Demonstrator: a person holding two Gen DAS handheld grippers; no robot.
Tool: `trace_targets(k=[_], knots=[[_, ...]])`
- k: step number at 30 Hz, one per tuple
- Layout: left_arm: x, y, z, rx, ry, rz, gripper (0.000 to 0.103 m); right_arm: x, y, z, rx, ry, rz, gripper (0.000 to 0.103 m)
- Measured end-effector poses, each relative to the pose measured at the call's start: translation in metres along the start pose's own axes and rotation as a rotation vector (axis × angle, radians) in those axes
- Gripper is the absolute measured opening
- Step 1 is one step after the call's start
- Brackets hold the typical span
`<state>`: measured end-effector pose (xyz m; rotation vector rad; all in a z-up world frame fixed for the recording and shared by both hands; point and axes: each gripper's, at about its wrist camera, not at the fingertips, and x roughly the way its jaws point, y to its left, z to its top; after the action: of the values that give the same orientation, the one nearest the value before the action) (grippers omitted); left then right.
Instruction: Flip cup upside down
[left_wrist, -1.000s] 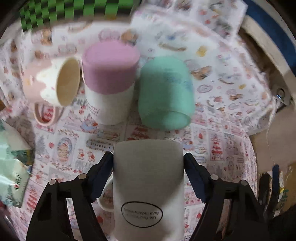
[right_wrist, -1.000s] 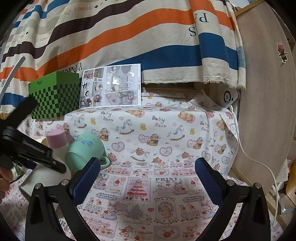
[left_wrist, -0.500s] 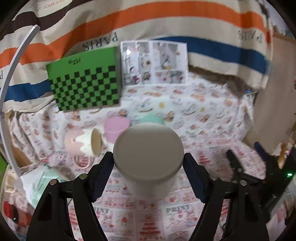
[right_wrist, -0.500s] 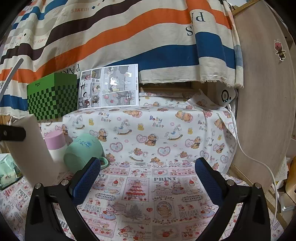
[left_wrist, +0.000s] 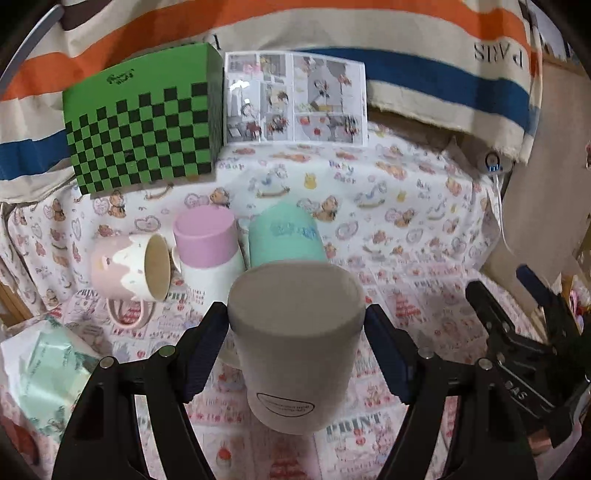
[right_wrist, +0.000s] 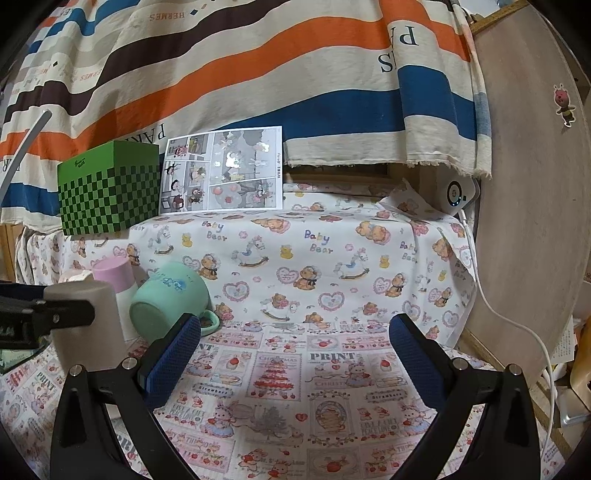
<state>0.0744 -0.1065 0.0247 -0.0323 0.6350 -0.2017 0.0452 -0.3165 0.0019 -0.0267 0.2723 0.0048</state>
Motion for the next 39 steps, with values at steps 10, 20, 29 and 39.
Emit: trace_targets(k=[10,20,29,39], knots=[[0.013,0.004,-0.017,0.052,-0.094,-0.023,0.075,0.000,0.000,0.000,-0.001,0.000,0.002,0.103],[-0.034,0.013,-0.027,0.100,-0.310,-0.038,0.103,0.000,0.001,0.000,-0.004,0.000,0.007,0.103],[-0.087,0.051,-0.036,0.053,-0.482,0.083,0.103,-0.002,0.001,0.000,-0.003,0.000,0.009,0.103],[-0.090,0.071,-0.059,0.059,-0.452,0.130,0.103,-0.014,0.017,-0.004,-0.023,-0.005,0.060,0.103]])
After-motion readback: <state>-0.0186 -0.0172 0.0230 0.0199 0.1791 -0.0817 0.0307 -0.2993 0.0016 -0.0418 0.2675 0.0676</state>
